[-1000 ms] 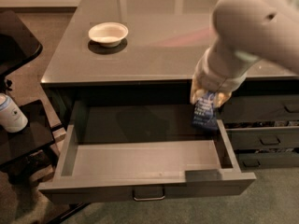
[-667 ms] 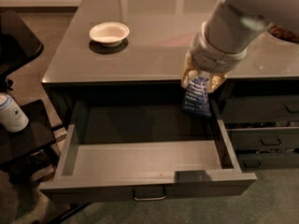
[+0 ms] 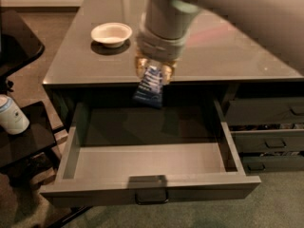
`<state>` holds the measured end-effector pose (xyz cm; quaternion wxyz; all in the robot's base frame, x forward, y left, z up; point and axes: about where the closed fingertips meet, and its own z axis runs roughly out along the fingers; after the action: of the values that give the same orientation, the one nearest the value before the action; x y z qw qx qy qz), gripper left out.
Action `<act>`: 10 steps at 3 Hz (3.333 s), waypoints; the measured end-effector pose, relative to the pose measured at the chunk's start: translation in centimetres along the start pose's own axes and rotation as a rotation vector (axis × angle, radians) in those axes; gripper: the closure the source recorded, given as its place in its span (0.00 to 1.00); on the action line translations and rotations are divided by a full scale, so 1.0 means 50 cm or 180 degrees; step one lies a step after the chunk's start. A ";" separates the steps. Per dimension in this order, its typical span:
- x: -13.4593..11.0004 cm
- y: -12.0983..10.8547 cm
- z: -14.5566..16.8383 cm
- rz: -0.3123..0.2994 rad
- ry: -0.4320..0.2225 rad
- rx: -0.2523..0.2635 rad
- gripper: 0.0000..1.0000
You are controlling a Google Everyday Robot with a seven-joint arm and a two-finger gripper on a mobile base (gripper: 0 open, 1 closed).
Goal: Pick rxbar blueberry from top drawer and place on counter
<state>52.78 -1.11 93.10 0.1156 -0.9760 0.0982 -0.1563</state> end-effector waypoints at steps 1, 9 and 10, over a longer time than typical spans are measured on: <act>0.001 -0.007 -0.004 0.0228 0.0031 -0.0004 1.00; 0.332 0.075 0.234 0.2696 0.0054 -0.0117 0.58; 0.339 0.082 0.217 0.2783 0.0131 -0.0188 0.35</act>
Offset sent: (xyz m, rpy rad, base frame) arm 0.0006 0.0035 0.0025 0.0195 0.0044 -0.0668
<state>71.49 -6.75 86.78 0.1410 -0.8422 0.5088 -0.1093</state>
